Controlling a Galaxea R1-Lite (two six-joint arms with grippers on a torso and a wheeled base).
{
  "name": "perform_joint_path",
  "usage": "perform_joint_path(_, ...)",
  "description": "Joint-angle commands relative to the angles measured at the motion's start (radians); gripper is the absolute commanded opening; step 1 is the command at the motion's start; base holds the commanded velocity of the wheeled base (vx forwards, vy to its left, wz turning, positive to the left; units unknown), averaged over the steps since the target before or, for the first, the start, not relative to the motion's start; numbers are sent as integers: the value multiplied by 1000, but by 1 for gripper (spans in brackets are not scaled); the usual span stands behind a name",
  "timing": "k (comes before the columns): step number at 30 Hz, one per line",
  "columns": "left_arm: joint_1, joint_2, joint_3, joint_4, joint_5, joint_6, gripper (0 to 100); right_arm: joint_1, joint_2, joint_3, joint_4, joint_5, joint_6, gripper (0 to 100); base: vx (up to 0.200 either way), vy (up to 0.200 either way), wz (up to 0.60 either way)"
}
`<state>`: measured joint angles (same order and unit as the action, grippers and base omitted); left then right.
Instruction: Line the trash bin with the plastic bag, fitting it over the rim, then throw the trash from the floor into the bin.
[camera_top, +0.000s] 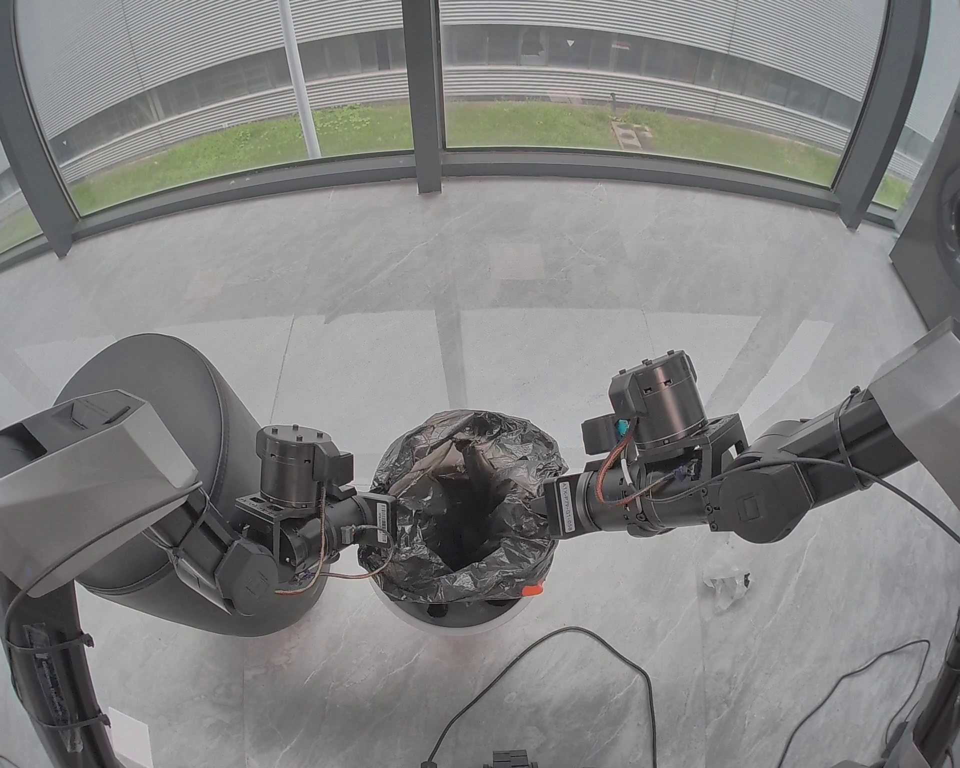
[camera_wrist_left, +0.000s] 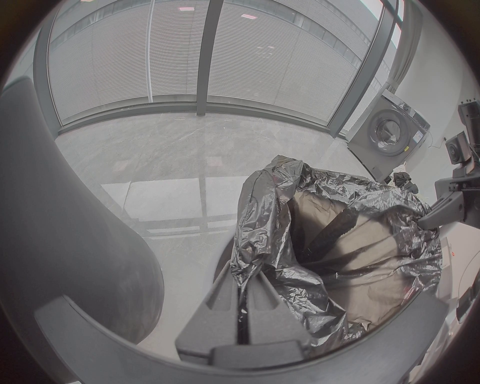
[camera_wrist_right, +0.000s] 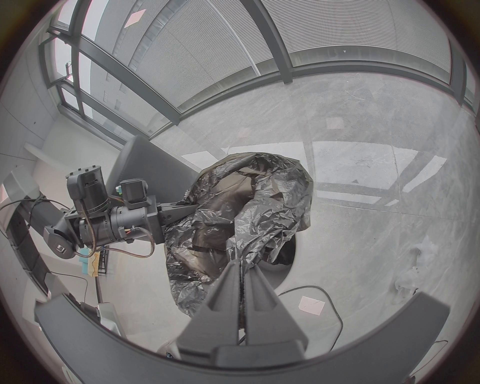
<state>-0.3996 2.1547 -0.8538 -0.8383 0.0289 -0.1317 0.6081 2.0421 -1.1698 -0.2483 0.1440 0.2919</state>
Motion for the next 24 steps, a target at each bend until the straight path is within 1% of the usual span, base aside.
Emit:
perform_joint_path(1, 1, 27, -1, -2, -1, 0, 0, -5, 23, 1, 0, -18, 1, 0, 0, 0, 0)
perform_joint_path(3, 2, 39, -2, -4, 0, 0, 0, -11, 39, -1, 0, -32, 3, 0, 0, 0, 0)
perform_joint_path(11, 22, 79, -21, -15, -1, -2, 0, -21, 82, -11, -2, -34, 0, 0, 0, 0, 0)
perform_joint_path(18, 39, 109, -85, -15, 0, -9, 0, -44, 115, -25, -28, -40, 0, 0, 0, 0, 0)
perform_joint_path(19, 42, 111, -91, -15, 0, -9, 0, -51, 124, -25, -29, -63, 1, 0, 0, 0, 0)
perform_joint_path(24, 50, 108, -83, -15, 0, -9, 0, -64, 142, -25, -32, -75, 0, 0, 0, 0, 0)
